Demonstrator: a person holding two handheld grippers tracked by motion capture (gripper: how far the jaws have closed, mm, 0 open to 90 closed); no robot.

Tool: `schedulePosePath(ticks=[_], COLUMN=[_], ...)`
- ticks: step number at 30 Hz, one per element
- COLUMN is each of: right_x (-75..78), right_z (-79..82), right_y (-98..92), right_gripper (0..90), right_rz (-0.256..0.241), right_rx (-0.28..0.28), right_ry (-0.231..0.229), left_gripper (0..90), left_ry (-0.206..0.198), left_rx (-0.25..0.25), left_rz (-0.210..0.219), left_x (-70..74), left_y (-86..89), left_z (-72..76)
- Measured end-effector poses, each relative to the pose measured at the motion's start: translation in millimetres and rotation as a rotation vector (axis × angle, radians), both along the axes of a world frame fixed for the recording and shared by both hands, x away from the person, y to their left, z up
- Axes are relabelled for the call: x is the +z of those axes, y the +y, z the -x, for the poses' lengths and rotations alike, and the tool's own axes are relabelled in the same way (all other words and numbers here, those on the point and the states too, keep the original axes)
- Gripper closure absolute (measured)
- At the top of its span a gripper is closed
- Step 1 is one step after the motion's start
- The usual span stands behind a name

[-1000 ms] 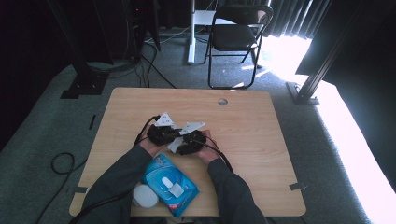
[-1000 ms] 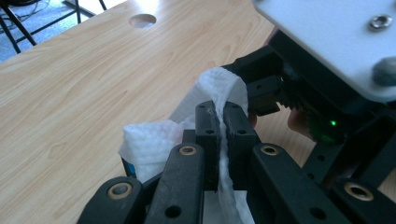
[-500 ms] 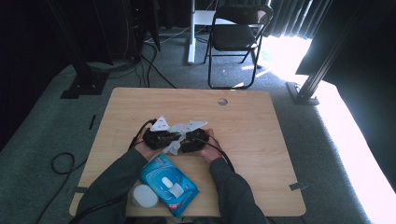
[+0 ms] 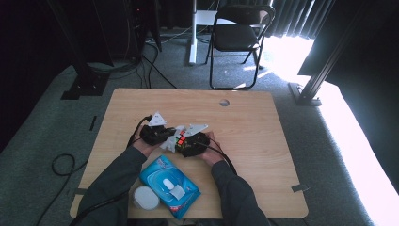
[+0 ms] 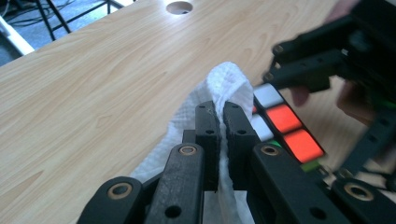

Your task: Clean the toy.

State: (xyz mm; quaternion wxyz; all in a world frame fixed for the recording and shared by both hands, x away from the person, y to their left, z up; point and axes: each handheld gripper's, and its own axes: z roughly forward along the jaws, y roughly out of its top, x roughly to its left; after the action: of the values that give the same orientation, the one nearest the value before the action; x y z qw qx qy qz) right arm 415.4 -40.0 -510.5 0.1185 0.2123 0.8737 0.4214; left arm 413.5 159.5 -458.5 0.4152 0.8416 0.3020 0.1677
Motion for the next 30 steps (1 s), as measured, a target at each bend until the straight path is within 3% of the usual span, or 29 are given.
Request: schedulePosePath(ticks=[5, 15, 24, 30], right_x=[0.6, 3.5, 3.4, 7.6], right_z=[1.4, -0.9, 0.2, -1.2], right_y=[3.2, -1.3, -14.8, -22.0], right_gripper=[34.3, 34.3, 34.3, 34.3], right_rz=[-0.006, -0.007, -0.019, -0.033], right_rx=[0.017, -0.023, -0.031, -0.042], right_ry=[-0.002, -0.017, -0.022, -0.027], left_gripper=[86.7, 86.6, 86.7, 86.8], left_ry=[0.005, -0.004, 0.009, 0.033], left_rx=[0.013, -0.088, 0.022, 0.022], left_rz=[0.01, 0.03, 0.04, 0.055], left_x=[1.5, 3.3, -0.6, -6.2], left_y=[-1.4, -15.7, 6.0, 11.2], left_z=[-1.9, 10.7, 0.9, 0.9])
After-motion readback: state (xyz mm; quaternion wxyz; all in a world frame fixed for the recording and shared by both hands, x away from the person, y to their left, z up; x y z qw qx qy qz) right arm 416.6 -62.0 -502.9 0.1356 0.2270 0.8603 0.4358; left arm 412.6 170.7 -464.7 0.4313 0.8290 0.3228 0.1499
